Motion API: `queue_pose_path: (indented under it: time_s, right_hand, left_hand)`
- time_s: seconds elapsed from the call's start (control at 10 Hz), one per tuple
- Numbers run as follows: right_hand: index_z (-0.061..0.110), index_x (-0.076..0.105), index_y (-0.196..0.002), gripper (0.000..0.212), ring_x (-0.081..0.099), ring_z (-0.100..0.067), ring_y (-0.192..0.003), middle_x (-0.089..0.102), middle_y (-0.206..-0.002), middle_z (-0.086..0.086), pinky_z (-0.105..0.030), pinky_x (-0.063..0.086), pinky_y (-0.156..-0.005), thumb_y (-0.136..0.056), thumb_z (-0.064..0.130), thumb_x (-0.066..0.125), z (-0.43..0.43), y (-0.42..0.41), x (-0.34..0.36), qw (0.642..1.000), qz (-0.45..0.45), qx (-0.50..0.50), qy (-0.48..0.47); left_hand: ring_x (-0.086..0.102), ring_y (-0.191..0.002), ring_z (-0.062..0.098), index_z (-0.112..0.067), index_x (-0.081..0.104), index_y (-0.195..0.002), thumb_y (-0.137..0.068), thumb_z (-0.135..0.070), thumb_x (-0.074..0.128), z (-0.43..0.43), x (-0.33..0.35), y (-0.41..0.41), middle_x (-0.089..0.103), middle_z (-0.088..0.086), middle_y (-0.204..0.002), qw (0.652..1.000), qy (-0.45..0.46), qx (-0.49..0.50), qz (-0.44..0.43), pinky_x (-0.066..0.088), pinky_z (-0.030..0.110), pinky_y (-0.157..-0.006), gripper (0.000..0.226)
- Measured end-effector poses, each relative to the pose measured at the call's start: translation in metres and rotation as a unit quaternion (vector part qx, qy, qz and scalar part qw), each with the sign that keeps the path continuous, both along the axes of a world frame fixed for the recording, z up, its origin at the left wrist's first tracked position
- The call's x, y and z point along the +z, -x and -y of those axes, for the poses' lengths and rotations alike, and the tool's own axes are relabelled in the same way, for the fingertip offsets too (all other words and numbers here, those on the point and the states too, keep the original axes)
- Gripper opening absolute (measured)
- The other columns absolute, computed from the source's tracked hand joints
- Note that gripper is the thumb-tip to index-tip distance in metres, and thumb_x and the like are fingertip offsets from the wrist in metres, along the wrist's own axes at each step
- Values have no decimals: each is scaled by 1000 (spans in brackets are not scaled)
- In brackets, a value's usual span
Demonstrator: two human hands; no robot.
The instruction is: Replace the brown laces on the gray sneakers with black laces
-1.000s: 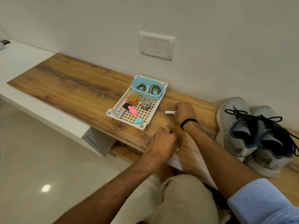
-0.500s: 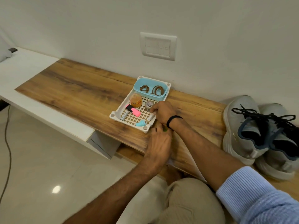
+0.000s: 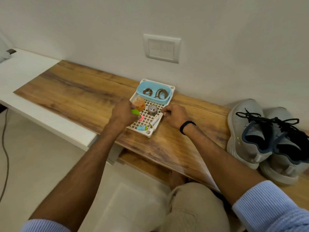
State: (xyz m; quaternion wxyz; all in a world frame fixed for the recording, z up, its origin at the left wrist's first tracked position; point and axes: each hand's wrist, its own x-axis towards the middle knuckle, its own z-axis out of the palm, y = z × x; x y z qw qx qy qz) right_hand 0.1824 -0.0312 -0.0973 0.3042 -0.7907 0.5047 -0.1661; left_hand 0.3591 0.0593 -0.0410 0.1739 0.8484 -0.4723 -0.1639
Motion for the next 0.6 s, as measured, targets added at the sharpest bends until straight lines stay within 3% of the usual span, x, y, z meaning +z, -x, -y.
queue_pose_path:
  time_s: [0.1, 0.4, 0.6]
  right_hand:
    - [16, 74, -109, 24, 62, -18, -110, 70, -118, -2, -31, 51, -94, -92, 8, 60, -4, -7, 3, 1000, 8, 15, 6]
    - [16, 74, -110, 22, 62, -17, -110, 70, -118, -1, -26, 48, -90, -93, 11, 60, -7, -12, -3, 1000, 25, 8, 3]
    - [13, 73, -109, 24, 62, -17, -110, 70, -119, -2, -24, 47, -89, -93, 6, 58, -14, -1, 0, 999, 30, -24, -12]
  left_hand:
    - [64, -99, 24, -7, 68, -100, -68, -23, 91, 16, -15, -6, 68, 10, -108, 996, -86, -22, 31, 52, 34, -81, 42]
    - [56, -111, 25, -14, 60, -110, -63, -36, 92, 16, -42, -4, 64, 6, -116, 997, -51, -12, 53, 49, 37, -87, 61]
    - [59, -108, 27, -11, 61, -110, -75, -31, 85, -2, -31, 1, 64, 9, -117, 994, 98, 31, 25, 45, 37, -85, 47]
